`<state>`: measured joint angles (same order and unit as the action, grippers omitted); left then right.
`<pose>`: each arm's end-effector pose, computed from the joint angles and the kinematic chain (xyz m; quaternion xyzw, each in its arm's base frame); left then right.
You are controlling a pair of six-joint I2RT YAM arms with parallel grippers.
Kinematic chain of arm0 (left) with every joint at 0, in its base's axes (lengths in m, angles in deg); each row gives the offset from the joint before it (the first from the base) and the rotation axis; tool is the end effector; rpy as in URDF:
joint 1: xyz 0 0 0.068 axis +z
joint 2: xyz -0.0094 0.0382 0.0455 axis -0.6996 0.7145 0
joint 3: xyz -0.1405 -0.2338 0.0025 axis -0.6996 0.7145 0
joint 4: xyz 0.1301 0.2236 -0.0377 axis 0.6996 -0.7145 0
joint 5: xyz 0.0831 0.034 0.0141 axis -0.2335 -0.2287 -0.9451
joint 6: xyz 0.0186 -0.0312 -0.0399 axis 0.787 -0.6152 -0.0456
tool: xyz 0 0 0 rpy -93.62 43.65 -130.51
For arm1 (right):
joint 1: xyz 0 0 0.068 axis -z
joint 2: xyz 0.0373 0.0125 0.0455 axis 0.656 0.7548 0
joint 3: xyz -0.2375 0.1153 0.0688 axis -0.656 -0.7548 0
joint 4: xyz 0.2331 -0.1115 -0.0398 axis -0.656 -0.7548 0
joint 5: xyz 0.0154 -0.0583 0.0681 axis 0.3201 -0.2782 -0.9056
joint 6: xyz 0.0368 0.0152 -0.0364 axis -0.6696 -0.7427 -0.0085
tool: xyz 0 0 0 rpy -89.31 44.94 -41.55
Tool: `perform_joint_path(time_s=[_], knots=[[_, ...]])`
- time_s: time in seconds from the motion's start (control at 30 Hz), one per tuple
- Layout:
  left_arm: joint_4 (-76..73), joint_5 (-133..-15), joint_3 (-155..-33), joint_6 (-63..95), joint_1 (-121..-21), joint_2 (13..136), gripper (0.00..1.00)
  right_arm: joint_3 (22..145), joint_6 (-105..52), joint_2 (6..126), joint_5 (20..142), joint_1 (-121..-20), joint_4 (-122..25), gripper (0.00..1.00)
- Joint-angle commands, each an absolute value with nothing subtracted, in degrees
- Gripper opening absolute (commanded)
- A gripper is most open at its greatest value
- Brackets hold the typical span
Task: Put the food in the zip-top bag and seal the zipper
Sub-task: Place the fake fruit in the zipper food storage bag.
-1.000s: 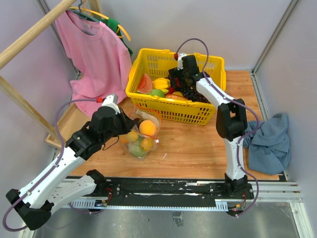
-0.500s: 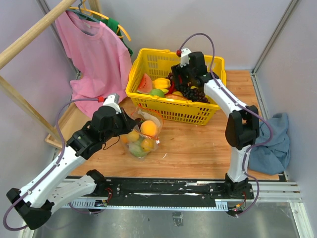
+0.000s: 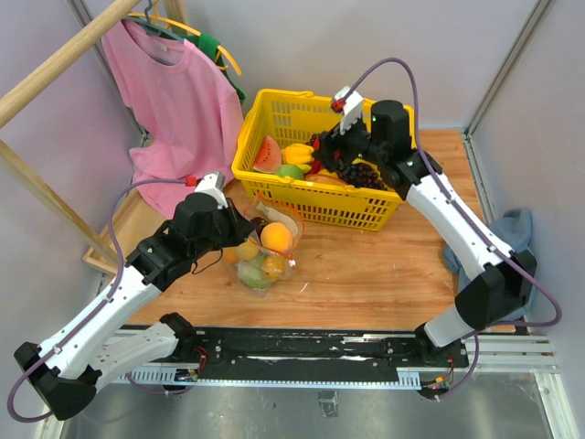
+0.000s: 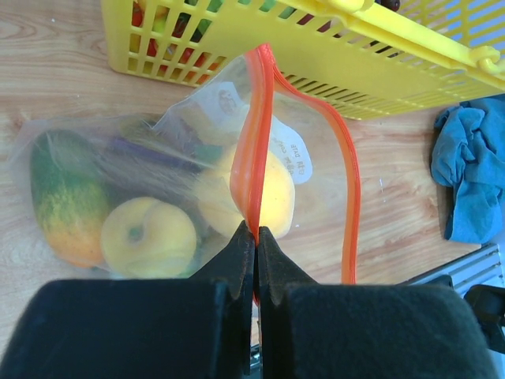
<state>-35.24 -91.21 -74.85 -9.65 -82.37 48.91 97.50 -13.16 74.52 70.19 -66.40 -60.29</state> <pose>0.1495 -0.1095 0.3374 -0.0343 0.8564 -0.2560 0.4471 0.3279 0.1684 0.4153 -0.3109 0.7097 0.2246 0.5910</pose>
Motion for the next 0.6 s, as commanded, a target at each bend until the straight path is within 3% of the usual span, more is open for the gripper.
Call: perform_joint_path(time_s=[0.0,0.3,0.4,0.57], knots=[[-34.74,-90.34,-77.31,-8.12,-82.01,48.62,0.00,91.85,-6.59,69.70,62.46,-72.84,-60.86,0.53],[-34.96,-89.96,-77.79,-7.90,-82.01,48.13,0.00,86.04,-0.16,66.07,63.62,-84.85,-60.73,0.53],[-34.77,-89.90,-77.71,-8.11,-82.03,48.05,0.00,85.07,3.22,66.06,63.07,-88.42,-61.99,0.59],[-34.30,-89.75,-77.45,-8.16,-82.01,47.97,0.00,83.32,5.57,66.85,58.40,-91.36,-61.93,0.60]])
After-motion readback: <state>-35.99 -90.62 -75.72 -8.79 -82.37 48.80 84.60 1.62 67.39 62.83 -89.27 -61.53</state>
